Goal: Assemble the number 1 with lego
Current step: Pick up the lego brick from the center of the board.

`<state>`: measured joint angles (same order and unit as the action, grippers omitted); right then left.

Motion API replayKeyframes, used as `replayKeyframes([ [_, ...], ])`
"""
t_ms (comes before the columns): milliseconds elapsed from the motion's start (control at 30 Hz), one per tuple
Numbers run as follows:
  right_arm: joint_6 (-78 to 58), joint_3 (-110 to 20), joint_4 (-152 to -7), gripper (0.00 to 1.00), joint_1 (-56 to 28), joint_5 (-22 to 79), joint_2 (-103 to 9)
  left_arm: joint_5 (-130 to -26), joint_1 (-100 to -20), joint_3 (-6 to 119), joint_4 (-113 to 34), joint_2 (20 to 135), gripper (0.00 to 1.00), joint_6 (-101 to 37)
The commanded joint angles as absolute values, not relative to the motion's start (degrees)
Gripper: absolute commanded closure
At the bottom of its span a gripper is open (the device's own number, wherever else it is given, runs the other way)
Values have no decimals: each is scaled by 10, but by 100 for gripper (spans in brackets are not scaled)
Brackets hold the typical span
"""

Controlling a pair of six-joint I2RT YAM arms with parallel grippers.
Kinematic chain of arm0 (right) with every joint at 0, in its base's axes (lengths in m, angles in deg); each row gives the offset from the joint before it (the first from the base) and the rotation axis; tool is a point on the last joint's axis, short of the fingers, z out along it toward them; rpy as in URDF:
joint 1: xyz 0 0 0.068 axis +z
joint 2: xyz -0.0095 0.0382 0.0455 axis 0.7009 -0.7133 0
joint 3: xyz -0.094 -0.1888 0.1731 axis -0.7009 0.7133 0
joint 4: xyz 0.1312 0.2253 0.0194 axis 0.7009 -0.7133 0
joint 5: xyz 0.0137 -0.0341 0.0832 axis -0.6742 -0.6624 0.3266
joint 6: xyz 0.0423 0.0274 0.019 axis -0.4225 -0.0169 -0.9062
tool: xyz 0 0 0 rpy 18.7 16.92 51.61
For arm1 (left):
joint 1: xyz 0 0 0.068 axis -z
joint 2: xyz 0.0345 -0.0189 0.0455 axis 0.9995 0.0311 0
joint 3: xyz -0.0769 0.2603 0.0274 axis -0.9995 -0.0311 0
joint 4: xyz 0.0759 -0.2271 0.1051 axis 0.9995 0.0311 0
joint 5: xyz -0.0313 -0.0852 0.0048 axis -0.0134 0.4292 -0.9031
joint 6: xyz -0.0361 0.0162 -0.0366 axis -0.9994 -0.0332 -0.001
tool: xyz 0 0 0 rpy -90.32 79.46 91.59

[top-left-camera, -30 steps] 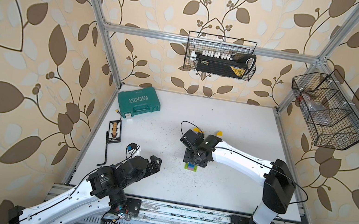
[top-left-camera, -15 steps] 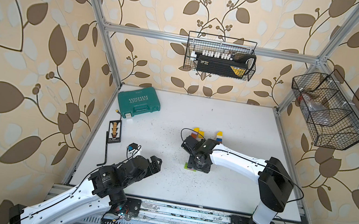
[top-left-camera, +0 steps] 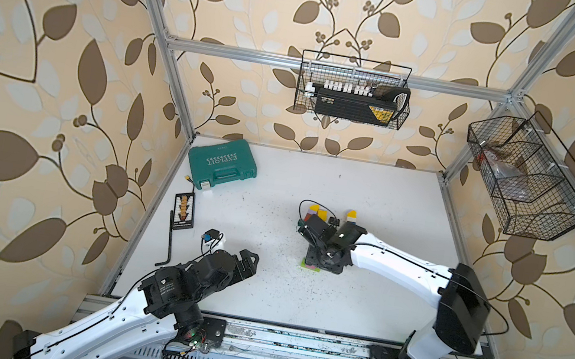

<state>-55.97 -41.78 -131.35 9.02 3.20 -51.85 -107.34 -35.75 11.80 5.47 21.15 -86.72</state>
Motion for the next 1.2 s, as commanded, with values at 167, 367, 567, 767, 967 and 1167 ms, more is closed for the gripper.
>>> replayKeyframes([
  [167, -527, -373, -1278, 30, 78, -25, -382, -1069, -360, 259, 102, 408, 1, -814],
  [367, -528, -291, -1232, 30, 44, -57, -289, -1082, -362, 381, 78, 551, 1, -737],
  [567, -535, -171, -1138, 13, -11, -58, -185, -1019, -414, 498, 66, 724, 3, -665],
  [767, -514, -135, -1092, 15, -39, -38, -164, -933, -466, 620, 64, 885, 9, -629],
  [967, -511, -143, -1100, 16, -80, -13, -174, -899, -465, 748, 99, 1033, 16, -627],
  [1167, -505, -126, -1071, 16, -116, 27, -159, -878, -464, 838, 119, 1140, 19, -637],
])
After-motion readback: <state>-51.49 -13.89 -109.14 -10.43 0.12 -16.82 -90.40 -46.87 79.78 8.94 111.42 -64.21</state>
